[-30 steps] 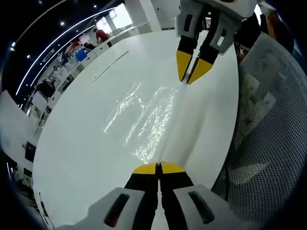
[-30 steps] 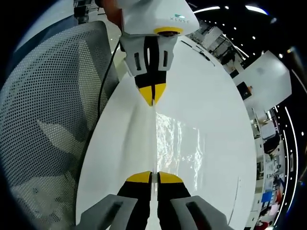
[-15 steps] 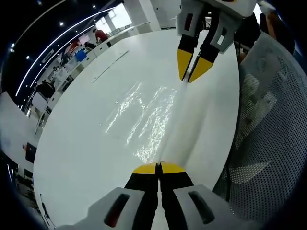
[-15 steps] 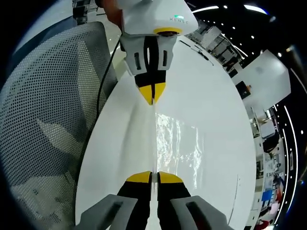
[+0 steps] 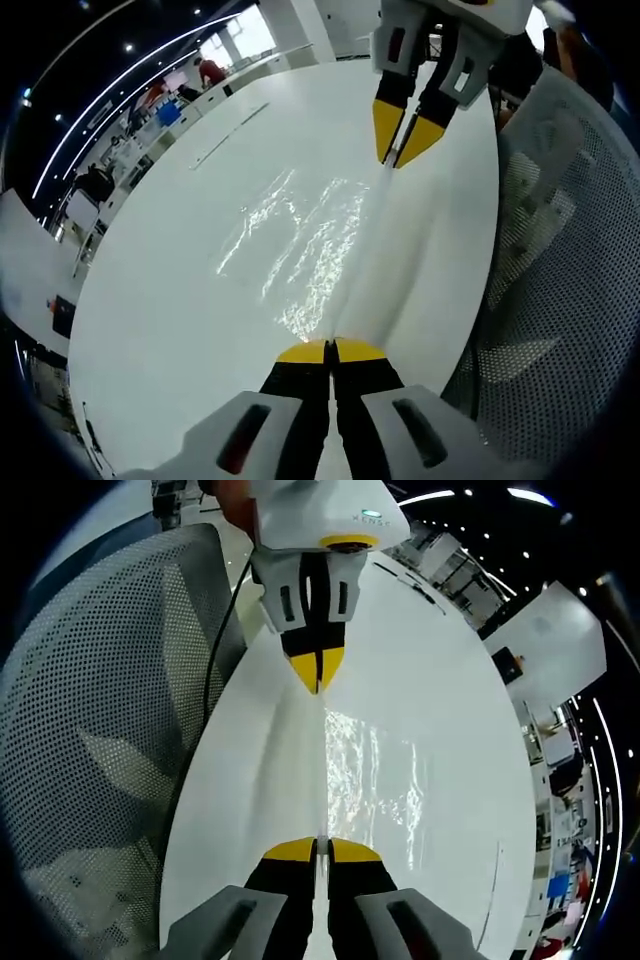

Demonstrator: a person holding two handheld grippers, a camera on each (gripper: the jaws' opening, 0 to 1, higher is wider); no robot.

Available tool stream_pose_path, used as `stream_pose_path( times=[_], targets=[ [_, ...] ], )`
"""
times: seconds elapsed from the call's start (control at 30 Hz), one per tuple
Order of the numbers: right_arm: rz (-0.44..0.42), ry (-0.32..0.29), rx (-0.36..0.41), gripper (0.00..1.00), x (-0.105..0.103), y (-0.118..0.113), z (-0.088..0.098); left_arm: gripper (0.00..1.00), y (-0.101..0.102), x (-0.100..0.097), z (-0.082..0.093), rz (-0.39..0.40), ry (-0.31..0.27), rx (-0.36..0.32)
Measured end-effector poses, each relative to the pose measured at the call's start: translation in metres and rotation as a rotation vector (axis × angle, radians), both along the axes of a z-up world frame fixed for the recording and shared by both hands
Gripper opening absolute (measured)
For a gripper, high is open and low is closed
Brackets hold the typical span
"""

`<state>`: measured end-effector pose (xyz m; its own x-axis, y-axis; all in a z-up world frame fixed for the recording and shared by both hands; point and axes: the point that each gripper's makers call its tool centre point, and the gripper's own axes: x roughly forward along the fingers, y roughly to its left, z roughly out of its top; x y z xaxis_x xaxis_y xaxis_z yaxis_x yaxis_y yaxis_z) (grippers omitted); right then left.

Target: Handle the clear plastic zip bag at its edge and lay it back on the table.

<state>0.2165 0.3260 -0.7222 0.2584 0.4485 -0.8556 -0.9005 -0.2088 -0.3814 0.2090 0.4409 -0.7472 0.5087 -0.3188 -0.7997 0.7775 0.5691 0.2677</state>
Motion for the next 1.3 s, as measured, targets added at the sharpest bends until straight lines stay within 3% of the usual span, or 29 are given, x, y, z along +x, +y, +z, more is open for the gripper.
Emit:
stream_pose_path(
  times=[0.93, 1.1, 1.2, 1.3],
  targets=[
    [-0.019, -0.003, 0.01, 0.0, 0.0, -0.005, 0.002, 0.0, 0.001, -0.004, 0.004, 0.022, 0.002, -0.007],
    [0.026, 0.011, -0.011, 0.02, -0.007, -0.007, -0.001, 0.0, 0.0, -0.008, 0.006, 0.002, -0.001, -0.007],
    [-0.002, 0.054, 0.051, 0.07, -0.011, 0.0, 0.006, 0.0, -0.001, -0.006, 0.008, -0.003, -0.009, -0.008],
    [0.003, 0.034, 0.104, 0.07, -0.008, 0.008, 0.019, 0.0, -0.004, -0.009, 0.009, -0.019, -0.009, 0.003]
  ],
)
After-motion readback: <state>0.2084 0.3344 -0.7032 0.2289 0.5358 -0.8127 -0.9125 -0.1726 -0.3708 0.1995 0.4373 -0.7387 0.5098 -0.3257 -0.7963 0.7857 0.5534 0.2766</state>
